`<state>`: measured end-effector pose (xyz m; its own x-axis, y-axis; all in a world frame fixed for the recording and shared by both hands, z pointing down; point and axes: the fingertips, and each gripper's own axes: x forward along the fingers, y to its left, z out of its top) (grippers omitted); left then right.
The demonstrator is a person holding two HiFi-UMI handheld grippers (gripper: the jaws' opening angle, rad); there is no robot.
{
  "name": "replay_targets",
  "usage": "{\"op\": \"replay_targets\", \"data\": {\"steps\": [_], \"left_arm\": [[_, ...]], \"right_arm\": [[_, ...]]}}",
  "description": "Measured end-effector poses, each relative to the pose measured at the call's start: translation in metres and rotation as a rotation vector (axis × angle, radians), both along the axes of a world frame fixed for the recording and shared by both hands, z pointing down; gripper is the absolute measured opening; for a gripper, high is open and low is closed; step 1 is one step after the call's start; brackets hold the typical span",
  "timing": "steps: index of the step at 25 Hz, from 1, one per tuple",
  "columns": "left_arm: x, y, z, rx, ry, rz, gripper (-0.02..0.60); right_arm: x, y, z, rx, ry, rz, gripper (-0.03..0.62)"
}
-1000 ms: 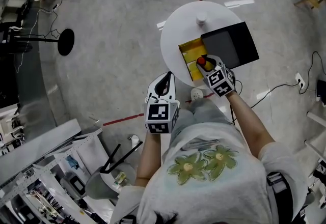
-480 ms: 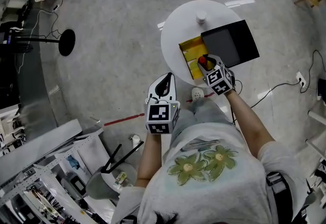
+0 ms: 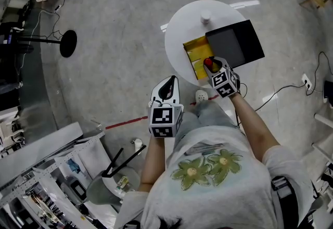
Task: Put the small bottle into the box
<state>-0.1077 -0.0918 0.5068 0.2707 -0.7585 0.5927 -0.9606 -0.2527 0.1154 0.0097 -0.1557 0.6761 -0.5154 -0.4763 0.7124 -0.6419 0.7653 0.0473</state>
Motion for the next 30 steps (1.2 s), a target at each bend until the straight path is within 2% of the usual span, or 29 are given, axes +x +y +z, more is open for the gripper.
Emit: {"op": "replay_targets", "data": {"steps": [9, 15, 22, 26, 30], "left_arm": [[-0.002, 0.016, 0.001, 0.007, 0.005, 0.004, -0.006], [-0.003, 0.024, 0.000, 0.018, 0.008, 0.007, -0.006], [0.006, 0.026, -0.011, 0.053, 0.015, 0.018, -0.006], [0.015, 0.023, -0.020, 0.081, 0.018, 0.039, -0.006], [0.026, 0.020, -0.032, 0.109, 0.014, 0.061, -0.006]], "right_arm": [[0.003, 0.004, -0.002, -0.004, 0.009, -0.003, 0.170], [0.008, 0.008, -0.029, 0.049, -0.036, 0.036, 0.169], [0.016, 0.019, -0.091, 0.133, -0.175, 0.111, 0.098], [0.018, 0.028, -0.122, 0.194, -0.212, 0.128, 0.006], [0.027, 0.037, -0.143, 0.199, -0.235, 0.171, 0.005]]}}
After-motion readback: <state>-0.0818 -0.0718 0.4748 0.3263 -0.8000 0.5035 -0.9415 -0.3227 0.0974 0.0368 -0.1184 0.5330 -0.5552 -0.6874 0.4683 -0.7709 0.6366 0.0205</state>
